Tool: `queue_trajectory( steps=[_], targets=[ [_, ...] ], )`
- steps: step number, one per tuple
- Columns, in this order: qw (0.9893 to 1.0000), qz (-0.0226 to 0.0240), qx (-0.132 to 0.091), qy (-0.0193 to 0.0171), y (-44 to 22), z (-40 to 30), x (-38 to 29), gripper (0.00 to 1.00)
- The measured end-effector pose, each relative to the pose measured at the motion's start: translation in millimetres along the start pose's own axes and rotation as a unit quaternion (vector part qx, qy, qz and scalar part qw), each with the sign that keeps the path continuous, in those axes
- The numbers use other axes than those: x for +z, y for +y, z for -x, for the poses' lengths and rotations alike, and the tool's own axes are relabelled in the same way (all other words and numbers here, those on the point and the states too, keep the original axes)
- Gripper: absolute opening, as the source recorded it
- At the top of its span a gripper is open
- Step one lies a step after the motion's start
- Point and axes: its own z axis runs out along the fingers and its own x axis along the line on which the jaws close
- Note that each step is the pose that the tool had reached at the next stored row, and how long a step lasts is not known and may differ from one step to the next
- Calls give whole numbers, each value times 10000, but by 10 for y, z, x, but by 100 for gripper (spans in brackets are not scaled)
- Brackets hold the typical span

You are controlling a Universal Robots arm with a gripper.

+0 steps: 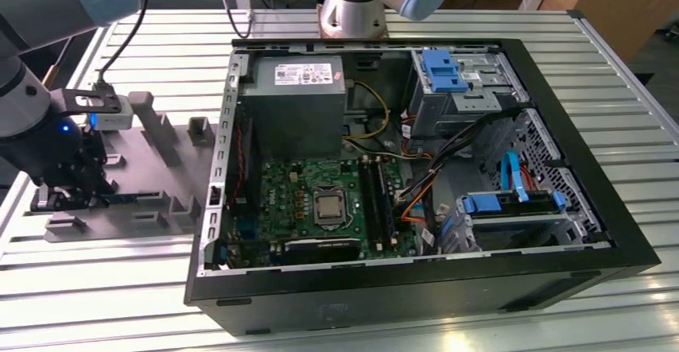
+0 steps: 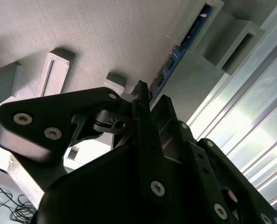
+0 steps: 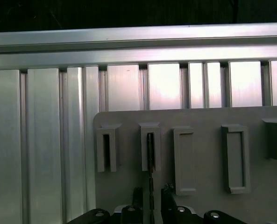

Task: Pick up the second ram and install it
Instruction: 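Pick up the second ram and move it above second insertion slot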

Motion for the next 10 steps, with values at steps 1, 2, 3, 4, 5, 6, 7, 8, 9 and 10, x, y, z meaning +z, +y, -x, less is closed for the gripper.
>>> queue_trajectory(
  steps=[1, 2, 3, 4, 5, 6, 7, 8, 9, 10],
  targets=[
    [10000, 0, 0, 0, -2, 0, 0, 29],
    [10000, 1, 0, 1, -3, -1, 0, 29],
    [10000, 1, 0, 1, -3, -1, 0, 29],
    [10000, 1, 0, 1, -3, 0, 1, 29],
    [10000, 2, 0, 1, -3, 0, 1, 29],
    [10000, 2, 0, 1, -3, 0, 2, 29],
    [10000, 1, 0, 1, -3, 0, 3, 29],
    [10000, 1, 0, 1, -3, 0, 4, 28],
    [10000, 1, 0, 0, -3, 0, 5, 28],
    [10000, 1, 0, 1, -3, 0, 6, 21]
  ],
)
